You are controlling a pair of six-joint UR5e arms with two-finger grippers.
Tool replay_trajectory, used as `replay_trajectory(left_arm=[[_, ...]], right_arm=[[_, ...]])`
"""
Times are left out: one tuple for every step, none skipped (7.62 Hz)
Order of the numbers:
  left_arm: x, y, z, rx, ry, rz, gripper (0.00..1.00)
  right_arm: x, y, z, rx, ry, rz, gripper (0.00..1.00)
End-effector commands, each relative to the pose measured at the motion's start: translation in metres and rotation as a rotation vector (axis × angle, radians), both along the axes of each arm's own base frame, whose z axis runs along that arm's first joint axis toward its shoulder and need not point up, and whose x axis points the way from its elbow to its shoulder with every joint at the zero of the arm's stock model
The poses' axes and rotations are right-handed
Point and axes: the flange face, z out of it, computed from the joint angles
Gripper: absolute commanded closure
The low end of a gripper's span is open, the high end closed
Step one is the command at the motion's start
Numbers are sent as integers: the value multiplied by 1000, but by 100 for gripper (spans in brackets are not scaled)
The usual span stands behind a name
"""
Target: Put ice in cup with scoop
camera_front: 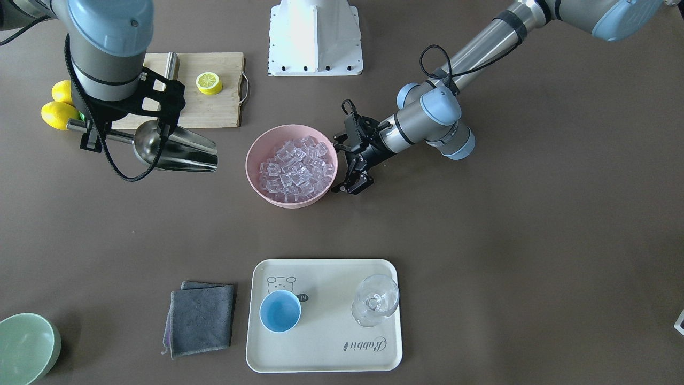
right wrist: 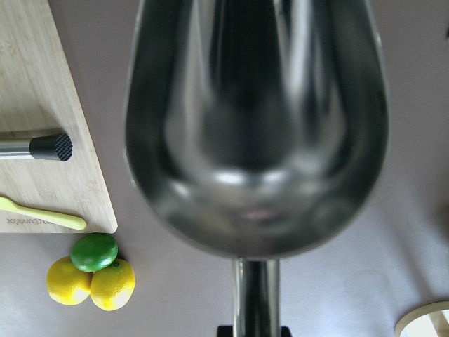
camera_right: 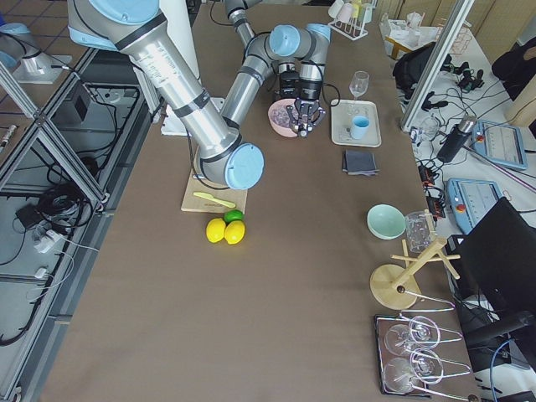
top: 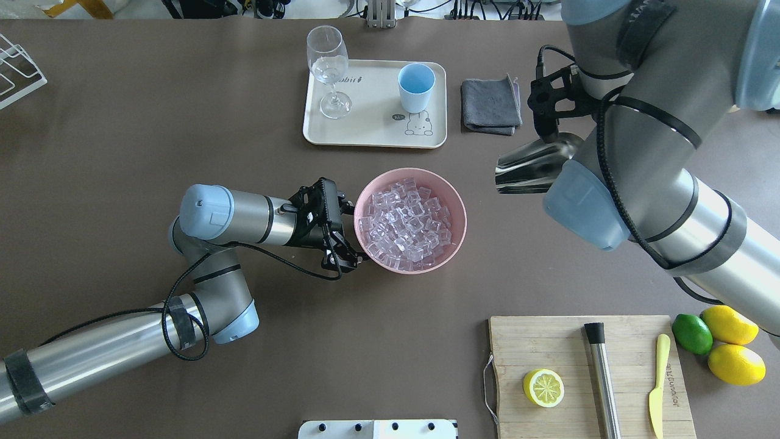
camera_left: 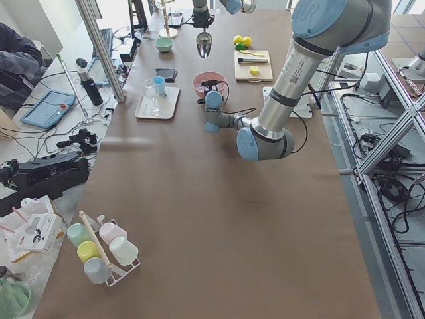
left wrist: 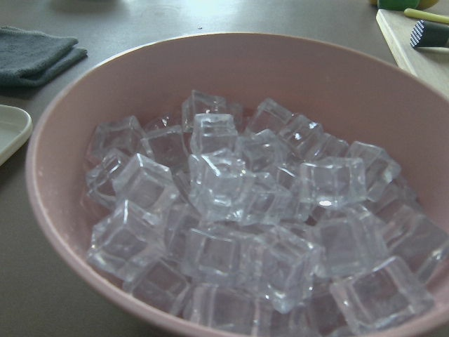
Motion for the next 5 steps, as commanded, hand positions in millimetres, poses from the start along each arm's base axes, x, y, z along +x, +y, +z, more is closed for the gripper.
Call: replay_trajectory(left_arm=[[0,0,-1,1,2,-2,2],[0,0,-1,1,3,-2,2],[0,0,-1,1,3,-2,2],[0,0,0,1,2,0,2],[-1,0,-1,2,4,0,2]], right_arm=[[-54,11,-41,34,133,-116,100],[-74,14,-42,34,168,-144,100],[-91,5,-43,20,209,-156,100],[-113,5,-43,10,247,-175,100],[-131,3,-44,3,272,-187,100]])
